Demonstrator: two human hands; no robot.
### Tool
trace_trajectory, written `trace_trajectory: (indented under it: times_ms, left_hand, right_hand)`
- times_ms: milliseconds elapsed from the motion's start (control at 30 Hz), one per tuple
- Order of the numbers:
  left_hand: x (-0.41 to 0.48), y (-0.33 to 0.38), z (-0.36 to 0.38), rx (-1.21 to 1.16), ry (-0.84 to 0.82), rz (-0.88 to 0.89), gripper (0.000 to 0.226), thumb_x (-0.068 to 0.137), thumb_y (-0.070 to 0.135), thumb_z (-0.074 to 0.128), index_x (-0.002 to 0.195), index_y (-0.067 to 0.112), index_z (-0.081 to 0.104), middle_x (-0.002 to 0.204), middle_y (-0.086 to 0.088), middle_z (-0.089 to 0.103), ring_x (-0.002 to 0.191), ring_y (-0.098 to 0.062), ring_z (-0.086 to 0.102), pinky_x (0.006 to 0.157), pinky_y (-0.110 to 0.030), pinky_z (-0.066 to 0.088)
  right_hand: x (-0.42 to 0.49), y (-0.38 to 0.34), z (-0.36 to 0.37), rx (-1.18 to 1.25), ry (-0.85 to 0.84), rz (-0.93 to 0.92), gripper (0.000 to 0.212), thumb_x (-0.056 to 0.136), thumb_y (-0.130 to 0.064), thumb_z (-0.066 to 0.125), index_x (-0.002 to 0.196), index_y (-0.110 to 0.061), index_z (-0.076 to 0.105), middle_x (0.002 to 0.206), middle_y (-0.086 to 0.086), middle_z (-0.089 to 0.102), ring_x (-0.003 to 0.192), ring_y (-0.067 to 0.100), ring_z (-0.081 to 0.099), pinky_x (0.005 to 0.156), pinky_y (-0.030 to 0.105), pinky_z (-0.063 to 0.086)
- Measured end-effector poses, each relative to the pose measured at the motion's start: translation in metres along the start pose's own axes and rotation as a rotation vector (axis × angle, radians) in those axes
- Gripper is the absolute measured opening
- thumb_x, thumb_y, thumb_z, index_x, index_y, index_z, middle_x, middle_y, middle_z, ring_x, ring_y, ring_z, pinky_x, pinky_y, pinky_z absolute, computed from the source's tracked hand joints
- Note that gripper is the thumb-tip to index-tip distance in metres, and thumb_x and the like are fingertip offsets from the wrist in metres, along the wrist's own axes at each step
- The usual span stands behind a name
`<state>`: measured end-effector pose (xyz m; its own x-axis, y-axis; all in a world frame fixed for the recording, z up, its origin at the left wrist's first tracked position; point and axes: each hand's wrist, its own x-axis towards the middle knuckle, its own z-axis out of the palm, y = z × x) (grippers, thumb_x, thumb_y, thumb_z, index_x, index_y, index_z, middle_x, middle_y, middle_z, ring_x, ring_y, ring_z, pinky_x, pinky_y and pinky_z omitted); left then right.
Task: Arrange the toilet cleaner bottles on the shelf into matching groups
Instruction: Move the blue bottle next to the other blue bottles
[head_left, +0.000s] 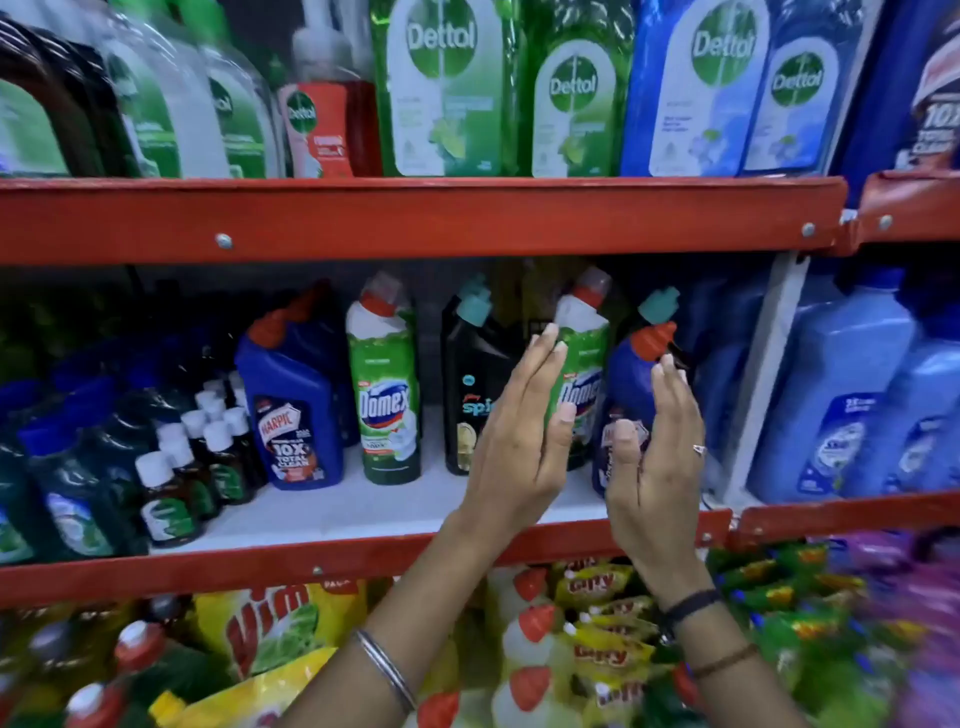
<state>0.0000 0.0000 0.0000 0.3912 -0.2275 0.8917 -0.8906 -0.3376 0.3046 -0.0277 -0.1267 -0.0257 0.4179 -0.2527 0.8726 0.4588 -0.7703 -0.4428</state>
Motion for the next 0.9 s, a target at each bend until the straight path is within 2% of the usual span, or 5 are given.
trace_trajectory:
  times_ms: [300,433,633,800,900]
  left_hand:
    - [-0.022,-0.016,0.064,-0.242,-0.092,-0.484,0.042,0.100,0.029,0.035,0.141,0.020,0.038,0.143,0.005,0.044,0.125,0.012,0.037,0.102,0.000,0.025]
    - [-0.021,-0.032,0.083,-0.364,-0.223,-0.669,0.039,0.101,0.035,0.030,0.138,0.028,0.039,0.129,0.018,0.046,0.101,0.036,0.037,0.085,0.007,0.030]
    - [-0.008,-0.046,0.097,-0.502,-0.308,-0.846,0.033,0.099,0.029,0.041,0.132,0.031,0.043,0.124,0.005,0.054,0.120,-0.017,0.052,0.103,-0.038,0.044]
    - [-0.004,-0.049,0.093,-0.473,-0.300,-0.813,0.038,0.093,0.020,0.055,0.131,0.020,0.049,0.109,0.004,0.062,0.104,-0.018,0.059,0.093,-0.036,0.052]
    - [-0.004,-0.049,0.083,-0.429,-0.275,-0.793,0.038,0.090,0.018,0.060,0.127,0.018,0.052,0.099,0.006,0.061,0.103,-0.024,0.062,0.091,-0.041,0.055]
  right_hand:
    - [-0.033,0.044,0.004,-0.016,-0.046,0.249,0.066,0.095,-0.044,0.029,0.149,-0.009,0.014,0.159,0.013,0.014,0.145,0.009,0.009,0.115,0.011,0.003]
    - [-0.041,0.057,0.006,0.087,-0.034,0.387,0.055,0.098,-0.034,0.032,0.145,-0.007,0.023,0.150,0.017,0.029,0.135,0.016,0.027,0.106,0.008,0.016]
    - [-0.032,0.080,0.000,0.100,-0.091,0.440,0.046,0.095,-0.025,0.052,0.137,-0.011,0.040,0.131,0.010,0.050,0.120,0.023,0.050,0.094,0.027,0.039]
    - [-0.022,0.090,-0.006,0.134,-0.159,0.453,0.042,0.090,-0.027,0.059,0.128,-0.015,0.047,0.120,0.006,0.058,0.109,0.026,0.058,0.089,0.043,0.051]
    - [-0.019,0.090,-0.009,0.204,-0.201,0.453,0.040,0.090,-0.024,0.060,0.128,-0.020,0.048,0.116,-0.003,0.058,0.105,0.010,0.059,0.086,0.028,0.051]
